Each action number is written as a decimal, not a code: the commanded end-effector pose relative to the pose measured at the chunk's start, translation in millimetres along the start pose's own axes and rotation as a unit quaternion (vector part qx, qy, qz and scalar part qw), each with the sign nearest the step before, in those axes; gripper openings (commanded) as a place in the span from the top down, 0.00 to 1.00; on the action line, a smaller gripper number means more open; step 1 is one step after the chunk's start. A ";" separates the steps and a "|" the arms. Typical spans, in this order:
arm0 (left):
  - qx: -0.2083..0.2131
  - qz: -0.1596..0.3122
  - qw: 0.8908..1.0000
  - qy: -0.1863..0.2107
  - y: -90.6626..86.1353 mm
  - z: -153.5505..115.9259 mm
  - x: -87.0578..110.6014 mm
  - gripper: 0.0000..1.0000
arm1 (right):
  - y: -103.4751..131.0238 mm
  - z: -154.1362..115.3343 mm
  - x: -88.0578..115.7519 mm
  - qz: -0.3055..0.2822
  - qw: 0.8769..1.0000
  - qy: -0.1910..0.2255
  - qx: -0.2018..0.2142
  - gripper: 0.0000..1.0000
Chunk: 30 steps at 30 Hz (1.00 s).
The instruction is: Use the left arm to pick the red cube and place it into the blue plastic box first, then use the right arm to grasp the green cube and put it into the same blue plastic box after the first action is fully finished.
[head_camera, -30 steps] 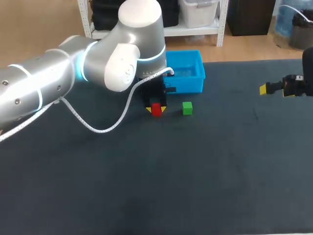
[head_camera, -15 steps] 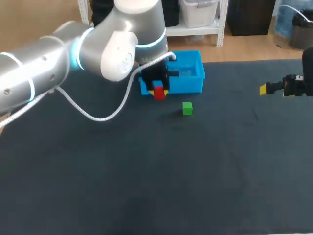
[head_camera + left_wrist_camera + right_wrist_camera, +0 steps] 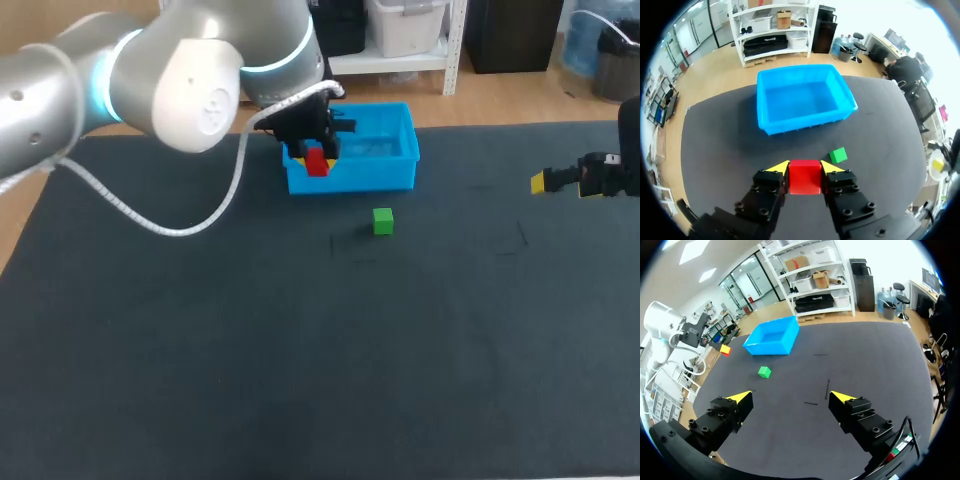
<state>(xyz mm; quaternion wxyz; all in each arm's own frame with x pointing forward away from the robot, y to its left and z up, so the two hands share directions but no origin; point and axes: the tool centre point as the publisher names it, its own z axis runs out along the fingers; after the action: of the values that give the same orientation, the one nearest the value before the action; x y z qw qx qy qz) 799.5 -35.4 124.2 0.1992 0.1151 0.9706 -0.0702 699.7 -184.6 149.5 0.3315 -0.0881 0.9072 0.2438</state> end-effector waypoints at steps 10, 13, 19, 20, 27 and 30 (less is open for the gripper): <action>0.072 0.090 0.987 -0.116 21.1 -25.4 14.8 1.00 | -0.2 -0.3 -0.1 0.000 1.000 0.001 0.000 0.00; 0.080 0.107 0.983 -0.123 20.3 -26.3 14.2 1.00 | -0.2 -0.3 -0.1 0.000 1.000 0.001 0.000 0.00; 0.087 0.107 0.983 -0.119 21.3 -24.0 14.1 1.00 | -0.2 -0.3 -0.1 0.000 1.000 0.001 0.000 0.00; 0.084 0.107 0.984 -0.118 22.2 -23.3 14.0 1.00 | -0.2 -0.3 -0.1 0.000 1.000 0.001 0.000 0.00; 0.083 0.105 0.984 -0.116 23.9 -16.3 5.4 1.00 | -0.2 -0.3 -0.1 0.000 1.000 0.001 0.000 0.00; 0.083 0.107 0.984 -0.114 22.2 -10.1 -2.9 1.00 | -0.2 -0.3 -0.1 0.000 1.000 0.001 0.000 0.00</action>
<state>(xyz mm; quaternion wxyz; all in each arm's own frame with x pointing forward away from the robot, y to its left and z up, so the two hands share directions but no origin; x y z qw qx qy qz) 790.3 -6.4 136.1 0.3103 0.2224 0.9137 -0.1390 699.7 -184.5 149.5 0.3315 -0.0881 0.9072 0.2438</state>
